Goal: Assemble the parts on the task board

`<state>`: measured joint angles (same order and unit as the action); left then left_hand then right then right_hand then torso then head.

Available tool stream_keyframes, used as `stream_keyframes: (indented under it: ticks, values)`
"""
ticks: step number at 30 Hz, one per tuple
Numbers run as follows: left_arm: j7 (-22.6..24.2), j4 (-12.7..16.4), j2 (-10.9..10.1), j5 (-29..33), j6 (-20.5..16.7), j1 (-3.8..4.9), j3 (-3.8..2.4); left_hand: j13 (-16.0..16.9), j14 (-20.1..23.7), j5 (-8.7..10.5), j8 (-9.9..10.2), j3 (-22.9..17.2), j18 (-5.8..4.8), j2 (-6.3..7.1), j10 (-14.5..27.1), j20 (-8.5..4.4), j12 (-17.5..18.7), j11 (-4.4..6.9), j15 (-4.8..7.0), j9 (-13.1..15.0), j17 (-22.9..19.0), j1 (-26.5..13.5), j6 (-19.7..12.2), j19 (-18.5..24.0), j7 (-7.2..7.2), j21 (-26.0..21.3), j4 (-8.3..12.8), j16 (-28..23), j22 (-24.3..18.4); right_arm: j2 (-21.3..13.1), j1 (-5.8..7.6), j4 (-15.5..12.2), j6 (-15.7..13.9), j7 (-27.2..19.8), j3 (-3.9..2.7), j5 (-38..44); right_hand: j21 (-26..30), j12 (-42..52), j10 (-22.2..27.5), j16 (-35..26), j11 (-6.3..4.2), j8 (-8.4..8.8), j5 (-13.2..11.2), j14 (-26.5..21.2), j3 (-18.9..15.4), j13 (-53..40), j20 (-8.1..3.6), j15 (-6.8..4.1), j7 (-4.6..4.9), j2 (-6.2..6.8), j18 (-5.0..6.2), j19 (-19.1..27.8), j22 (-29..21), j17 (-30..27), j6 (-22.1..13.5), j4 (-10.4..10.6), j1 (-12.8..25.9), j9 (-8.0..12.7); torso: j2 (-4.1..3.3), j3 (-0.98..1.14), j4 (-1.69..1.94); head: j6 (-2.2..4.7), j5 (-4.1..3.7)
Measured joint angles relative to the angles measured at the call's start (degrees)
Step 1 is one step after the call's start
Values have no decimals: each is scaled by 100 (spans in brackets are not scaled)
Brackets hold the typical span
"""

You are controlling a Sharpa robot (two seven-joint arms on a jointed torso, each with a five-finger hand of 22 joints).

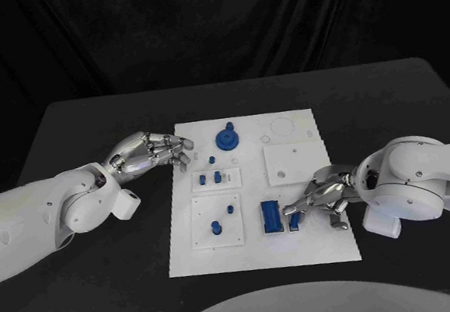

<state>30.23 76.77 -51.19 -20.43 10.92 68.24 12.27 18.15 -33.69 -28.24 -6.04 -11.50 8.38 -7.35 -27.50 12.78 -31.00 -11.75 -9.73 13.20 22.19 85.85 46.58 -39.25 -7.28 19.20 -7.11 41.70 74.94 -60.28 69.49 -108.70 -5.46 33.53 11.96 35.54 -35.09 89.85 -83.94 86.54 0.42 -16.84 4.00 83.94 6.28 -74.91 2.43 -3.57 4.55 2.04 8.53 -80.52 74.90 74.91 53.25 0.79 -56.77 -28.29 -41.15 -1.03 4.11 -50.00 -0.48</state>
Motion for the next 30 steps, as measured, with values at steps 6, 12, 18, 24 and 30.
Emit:
stream_keyframes:
  ticks: [6, 12, 18, 24, 30]
  values:
    - [-11, -5, 1, 0, 16, -7, 0, -7, 0, 0, 0, -32, 0, 0, 0, 0, 0, 0, 0, 0, 0, 0, 0, 0, 0, 0, 0, 23, 0, -35, -1, -34, 37, -42, 0, 141, 27, 0, -2, 0, -43, -712, -11, 22, -358, 0, -19, -22, -77, -133, 0, 19, 0, 0, -261, 222, -24, -514, 2, 1, 2, 0, 13]
    - [-19, -17, -4, 0, 26, -12, 0, -7, 0, -22, 0, -32, -1, 0, 0, 0, 0, 0, 0, 0, 0, 0, 0, 0, 0, 0, 0, 23, -1, -114, -1, -99, 38, -78, -2, 226, 27, 0, -7, 0, -119, -1081, 78, 2, -490, 0, -61, -87, -108, -222, 0, 14, 4, 0, -443, 267, -114, -797, 3, 3, -2, 0, 26]
    - [-25, -23, -7, 0, 34, -19, 0, -7, 0, -22, 0, -32, 0, 0, 0, 0, 0, 0, 0, 1, 0, 0, 0, 0, 0, 0, 0, 23, -1, -217, -1, -184, 31, -100, -2, 270, 27, 0, -11, 0, -156, -1247, 78, 11, -550, 1, -69, -115, -108, -252, -1, 6, 4, 0, -579, 285, -144, -950, 3, 7, -1, 0, 12]
    - [-33, -25, -8, 0, 39, -23, 0, -6, 0, -22, 0, -32, 0, 0, 0, 0, 0, 0, 0, 1, 0, 0, 0, 0, 0, 0, 0, 23, -1, -321, -1, -277, 25, -105, -3, 292, 27, 0, -11, 0, -156, -1361, 78, 11, -597, 1, -82, -115, -128, -275, -2, -7, 4, 0, -599, 300, -166, -1032, 3, 9, -2, 0, 21]
    - [-40, -26, -12, 0, 41, -26, 0, -6, 0, -22, 0, -32, -1, 0, 0, 0, 0, 0, 0, 1, 0, 0, 0, 0, 0, 0, 0, 22, -2, -443, 22, -374, -44, -188, -2, 314, 27, 0, -10, 0, -156, -1488, 318, 11, -728, 0, -90, -115, -116, -551, -2, -15, 3, 0, -752, 594, 111, -1125, 4, 6, -3, 0, 43]
